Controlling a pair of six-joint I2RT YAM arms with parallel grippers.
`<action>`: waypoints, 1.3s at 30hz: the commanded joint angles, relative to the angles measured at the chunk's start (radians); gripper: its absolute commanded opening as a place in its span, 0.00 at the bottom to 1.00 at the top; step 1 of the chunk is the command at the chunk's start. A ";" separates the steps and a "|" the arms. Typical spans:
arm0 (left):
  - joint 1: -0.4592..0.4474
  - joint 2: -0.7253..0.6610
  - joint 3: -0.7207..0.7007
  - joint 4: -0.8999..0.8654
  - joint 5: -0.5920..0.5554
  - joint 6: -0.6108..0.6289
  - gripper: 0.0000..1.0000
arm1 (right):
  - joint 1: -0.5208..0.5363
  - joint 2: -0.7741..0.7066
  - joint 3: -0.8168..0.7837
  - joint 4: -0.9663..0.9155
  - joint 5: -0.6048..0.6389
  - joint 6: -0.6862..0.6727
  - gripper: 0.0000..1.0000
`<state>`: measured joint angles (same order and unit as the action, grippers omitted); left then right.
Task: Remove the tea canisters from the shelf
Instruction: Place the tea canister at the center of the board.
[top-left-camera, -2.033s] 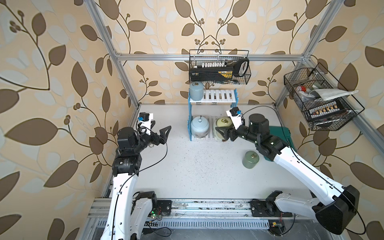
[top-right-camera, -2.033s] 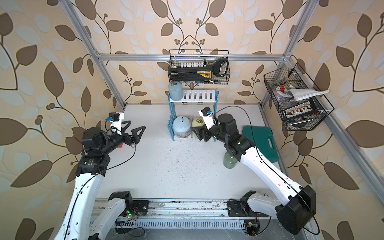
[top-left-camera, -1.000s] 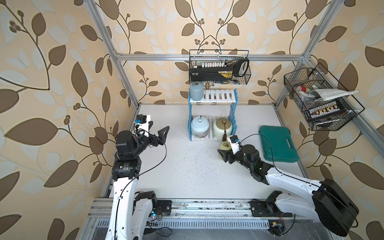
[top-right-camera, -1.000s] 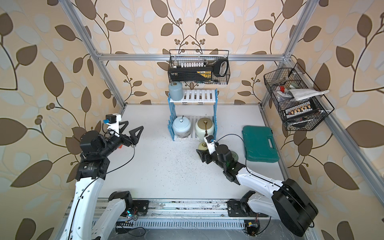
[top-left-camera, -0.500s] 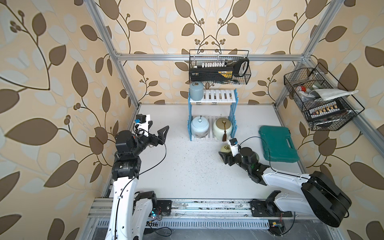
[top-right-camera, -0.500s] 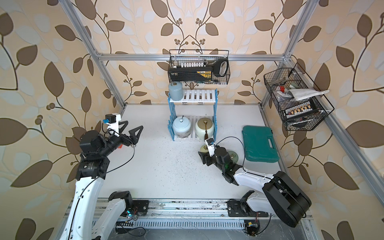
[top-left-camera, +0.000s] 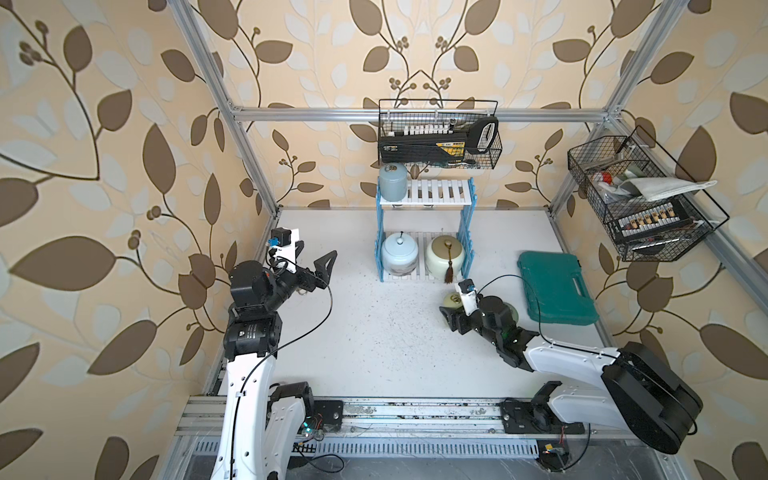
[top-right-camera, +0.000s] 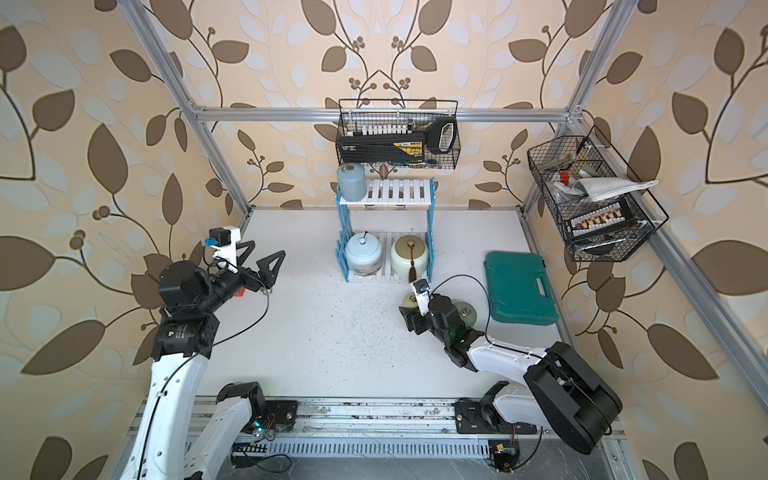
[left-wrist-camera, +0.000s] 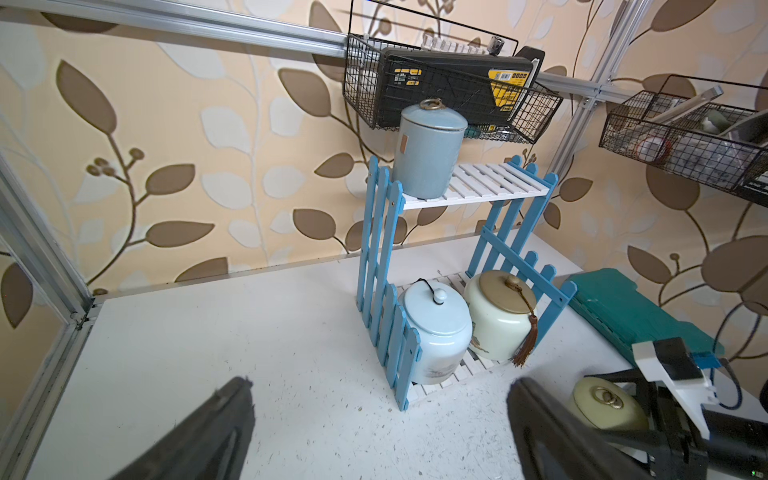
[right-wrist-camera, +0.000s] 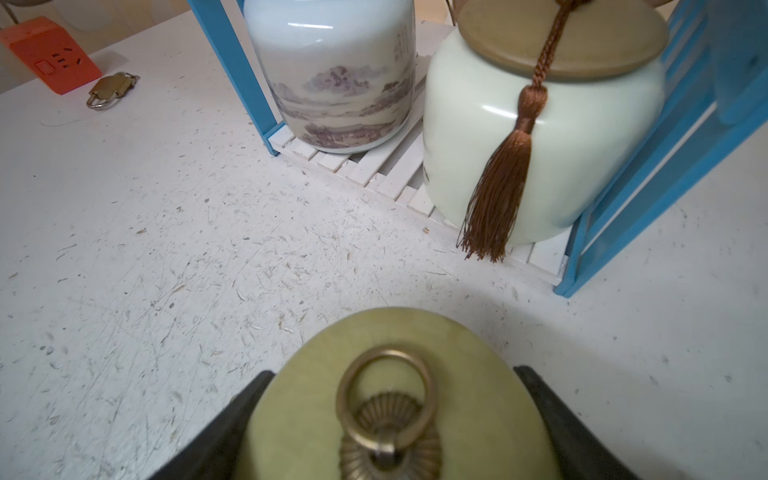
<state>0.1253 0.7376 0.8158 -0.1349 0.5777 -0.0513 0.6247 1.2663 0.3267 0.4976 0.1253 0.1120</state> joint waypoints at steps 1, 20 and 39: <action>0.004 -0.015 -0.015 0.050 0.012 0.021 0.99 | 0.004 -0.016 -0.011 0.080 0.025 0.000 0.44; 0.005 -0.016 -0.017 0.045 0.016 0.028 0.99 | 0.004 0.016 0.033 -0.011 0.040 0.034 0.72; 0.002 -0.006 0.012 0.021 0.022 0.049 0.99 | 0.004 -0.070 0.077 -0.132 0.031 -0.009 0.99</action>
<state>0.1249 0.7315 0.7959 -0.1265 0.5793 -0.0257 0.6266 1.2304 0.3553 0.4183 0.1509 0.1242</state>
